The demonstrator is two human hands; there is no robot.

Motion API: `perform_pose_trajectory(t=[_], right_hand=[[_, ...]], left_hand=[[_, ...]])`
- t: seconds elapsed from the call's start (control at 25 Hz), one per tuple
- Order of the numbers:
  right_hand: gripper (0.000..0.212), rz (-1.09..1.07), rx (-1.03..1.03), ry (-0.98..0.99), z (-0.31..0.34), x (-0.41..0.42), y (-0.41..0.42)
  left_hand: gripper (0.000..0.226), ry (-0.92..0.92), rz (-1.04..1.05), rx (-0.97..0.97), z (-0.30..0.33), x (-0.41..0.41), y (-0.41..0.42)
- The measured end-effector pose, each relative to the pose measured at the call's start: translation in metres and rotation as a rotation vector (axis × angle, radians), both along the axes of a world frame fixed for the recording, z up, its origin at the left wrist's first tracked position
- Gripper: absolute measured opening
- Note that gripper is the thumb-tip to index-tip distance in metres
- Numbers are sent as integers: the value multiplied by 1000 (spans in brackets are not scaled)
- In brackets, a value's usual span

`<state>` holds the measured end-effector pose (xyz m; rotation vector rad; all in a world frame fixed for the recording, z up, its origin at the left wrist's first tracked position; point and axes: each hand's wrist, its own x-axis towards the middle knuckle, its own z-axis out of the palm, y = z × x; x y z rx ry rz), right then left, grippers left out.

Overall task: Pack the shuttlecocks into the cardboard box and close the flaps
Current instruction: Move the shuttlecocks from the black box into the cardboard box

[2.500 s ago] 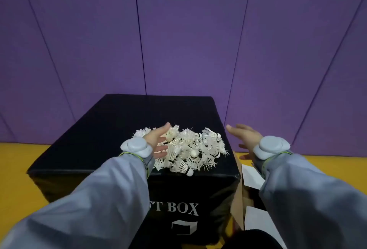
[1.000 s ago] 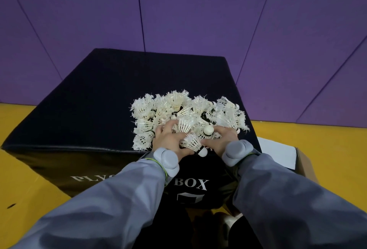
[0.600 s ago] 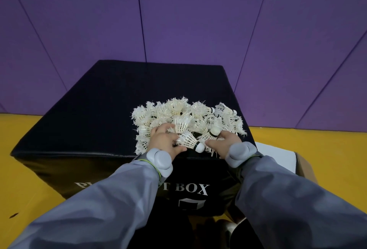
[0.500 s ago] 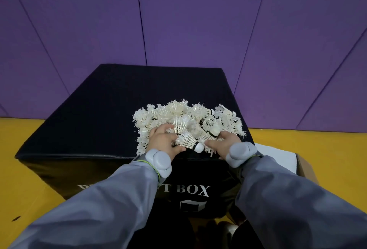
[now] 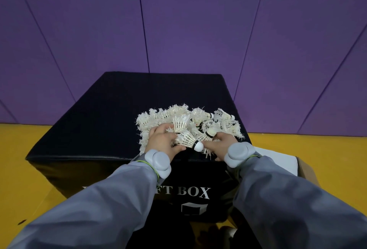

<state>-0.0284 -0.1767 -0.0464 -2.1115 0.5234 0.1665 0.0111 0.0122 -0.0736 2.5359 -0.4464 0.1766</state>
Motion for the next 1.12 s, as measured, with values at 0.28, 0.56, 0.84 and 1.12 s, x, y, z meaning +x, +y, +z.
perform_pose_trajectory(t=[0.28,0.56,0.84,1.12], right_hand=[[37,-8,49,-45,16,-8,-9],[42,-28,83,-145,42,-18,-45],[39,-103,109,-166,49,-44,-103],[34,-202,134,-150,47,-81,-188]], left_hand=[[31,-60,-6,20,22,-3,-5],[33,-153,-18,11,44,-10,-45],[34,-198,-137,22,57,-17,-108],[26,-200,-283,-19,56,-35,-201]])
